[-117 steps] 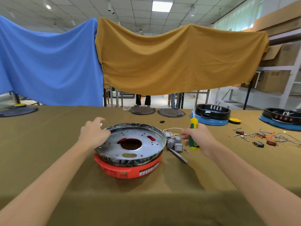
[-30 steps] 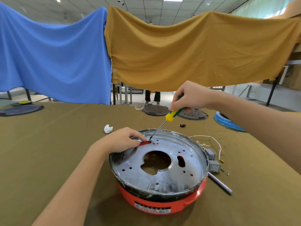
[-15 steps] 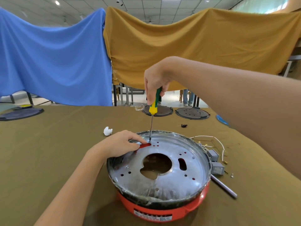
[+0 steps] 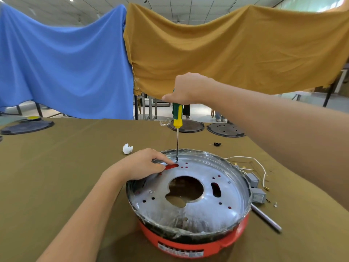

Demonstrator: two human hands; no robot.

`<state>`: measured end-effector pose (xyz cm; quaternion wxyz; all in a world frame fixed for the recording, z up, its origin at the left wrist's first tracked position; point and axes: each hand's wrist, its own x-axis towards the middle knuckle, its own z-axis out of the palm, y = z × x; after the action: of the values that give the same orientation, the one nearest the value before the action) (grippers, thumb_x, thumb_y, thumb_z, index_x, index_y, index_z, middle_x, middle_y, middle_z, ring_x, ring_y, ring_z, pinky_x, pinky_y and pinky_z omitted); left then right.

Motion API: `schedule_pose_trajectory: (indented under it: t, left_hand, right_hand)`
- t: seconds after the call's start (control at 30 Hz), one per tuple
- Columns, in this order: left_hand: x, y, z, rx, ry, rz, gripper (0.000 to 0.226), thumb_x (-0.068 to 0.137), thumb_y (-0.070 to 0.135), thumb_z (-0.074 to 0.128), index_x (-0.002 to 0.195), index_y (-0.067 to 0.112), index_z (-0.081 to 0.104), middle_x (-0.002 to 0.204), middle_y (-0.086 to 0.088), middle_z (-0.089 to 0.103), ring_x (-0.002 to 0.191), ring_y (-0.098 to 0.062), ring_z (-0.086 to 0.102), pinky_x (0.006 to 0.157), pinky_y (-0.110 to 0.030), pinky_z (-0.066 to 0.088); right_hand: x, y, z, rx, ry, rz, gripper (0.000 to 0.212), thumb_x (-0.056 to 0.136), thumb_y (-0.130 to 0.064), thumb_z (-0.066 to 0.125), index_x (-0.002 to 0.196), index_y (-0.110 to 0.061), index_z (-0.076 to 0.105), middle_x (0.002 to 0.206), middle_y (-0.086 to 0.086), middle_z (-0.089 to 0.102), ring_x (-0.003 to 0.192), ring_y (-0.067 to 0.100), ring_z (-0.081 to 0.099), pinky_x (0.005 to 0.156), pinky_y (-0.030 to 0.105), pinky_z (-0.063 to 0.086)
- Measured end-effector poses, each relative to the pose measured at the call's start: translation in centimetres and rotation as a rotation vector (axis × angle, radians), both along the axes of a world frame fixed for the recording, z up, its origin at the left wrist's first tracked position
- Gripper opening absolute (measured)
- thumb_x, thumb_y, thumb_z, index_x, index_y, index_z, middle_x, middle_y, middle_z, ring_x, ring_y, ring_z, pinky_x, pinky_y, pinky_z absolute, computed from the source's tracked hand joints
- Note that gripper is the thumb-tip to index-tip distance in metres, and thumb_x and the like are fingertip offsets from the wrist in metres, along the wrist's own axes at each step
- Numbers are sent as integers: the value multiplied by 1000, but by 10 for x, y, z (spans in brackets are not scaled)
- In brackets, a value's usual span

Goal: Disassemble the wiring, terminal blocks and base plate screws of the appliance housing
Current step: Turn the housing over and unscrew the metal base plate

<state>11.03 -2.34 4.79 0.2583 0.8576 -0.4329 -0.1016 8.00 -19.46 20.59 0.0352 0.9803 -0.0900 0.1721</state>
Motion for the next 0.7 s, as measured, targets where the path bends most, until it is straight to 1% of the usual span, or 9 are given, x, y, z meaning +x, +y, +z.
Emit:
schedule_pose_trajectory:
  t: [0.13, 0.2, 0.27, 0.33, 0.43, 0.53, 0.6, 0.63, 0.7]
  left_hand:
    - [0, 0, 0, 8, 0, -6, 35, 98, 22, 52, 117, 48, 67, 113, 32, 53, 108, 4, 53, 89, -18, 43]
    - [1, 0, 0, 5, 5, -6, 35, 98, 22, 53, 117, 48, 67, 113, 32, 52, 111, 1, 51, 94, -21, 42]
    - [1, 0, -1, 1, 5, -3, 35, 97, 23, 53, 116, 49, 67, 115, 31, 53, 113, 0, 50, 96, -23, 40]
    - [2, 0, -1, 1, 0, -3, 34, 97, 23, 54, 116, 49, 67, 116, 30, 53, 114, 0, 49, 95, -23, 39]
    - [2, 0, -1, 12, 1, -11, 32, 98, 25, 55, 117, 49, 66, 115, 30, 52, 115, -1, 49, 96, -23, 38]
    - [1, 0, 0, 19, -10, -12, 33, 98, 25, 55, 117, 50, 64, 113, 32, 51, 115, 0, 47, 94, -21, 35]
    - [1, 1, 0, 19, -9, -9, 33, 98, 25, 54, 117, 50, 64, 119, 26, 52, 117, -1, 47, 95, -23, 35]
    - [1, 1, -1, 18, -5, -8, 33, 98, 25, 54, 117, 50, 65, 119, 26, 52, 116, -1, 47, 95, -23, 36]
    - [0, 1, 0, 19, 0, -8, 33, 98, 26, 54, 116, 50, 65, 117, 28, 52, 111, 3, 47, 93, -23, 36]
  right_hand:
    - [-4, 1, 7, -43, 78, 29, 42, 97, -44, 56, 69, -13, 47, 69, -1, 47, 58, 15, 42, 52, 27, 33]
    - [-4, 2, 14, 42, 192, 64, 40, 98, -39, 57, 72, -9, 50, 66, 2, 47, 53, 16, 40, 52, 23, 34]
    - [-4, 3, 21, 183, 307, 80, 34, 98, -37, 61, 88, -5, 55, 72, 6, 47, 53, 15, 39, 49, 22, 34]
    - [-5, 5, 29, 248, 391, 113, 27, 98, -31, 64, 104, -5, 58, 80, 6, 49, 61, 15, 44, 53, 21, 43]
    - [-14, 5, 35, 183, 443, 151, 7, 96, -6, 61, 101, -10, 63, 94, 6, 57, 76, 15, 54, 60, 19, 52]
    - [-19, 10, 31, 143, 432, 191, 27, 89, 11, 57, 91, -14, 65, 105, 6, 60, 87, 16, 58, 62, 20, 49]
    - [-20, 16, 28, 117, 426, 162, 11, 91, -12, 69, 99, -17, 64, 109, 3, 62, 93, 16, 62, 74, 27, 56]
    - [-20, 18, 27, 93, 435, 126, 19, 92, -34, 70, 100, -19, 61, 106, 4, 63, 93, 18, 65, 79, 32, 58]
    - [-21, 21, 23, -96, 406, 3, 49, 94, -66, 50, 86, -17, 51, 88, 4, 59, 81, 20, 65, 81, 37, 56]
